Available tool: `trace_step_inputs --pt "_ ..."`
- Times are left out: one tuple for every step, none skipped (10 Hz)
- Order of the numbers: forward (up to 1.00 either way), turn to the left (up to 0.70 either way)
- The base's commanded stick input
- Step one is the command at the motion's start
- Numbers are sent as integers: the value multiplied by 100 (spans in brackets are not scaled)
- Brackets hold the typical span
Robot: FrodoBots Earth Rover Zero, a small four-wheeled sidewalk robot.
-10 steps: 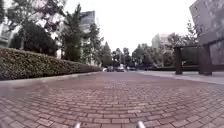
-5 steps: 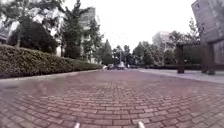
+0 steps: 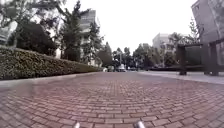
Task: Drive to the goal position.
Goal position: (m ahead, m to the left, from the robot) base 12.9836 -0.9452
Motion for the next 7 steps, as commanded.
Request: trace_step_inputs --pt "70 0" --pt "70 0" --pt "70 0" --pt "70 0" --pt "70 0" --pt "70 0" --pt "70 0"
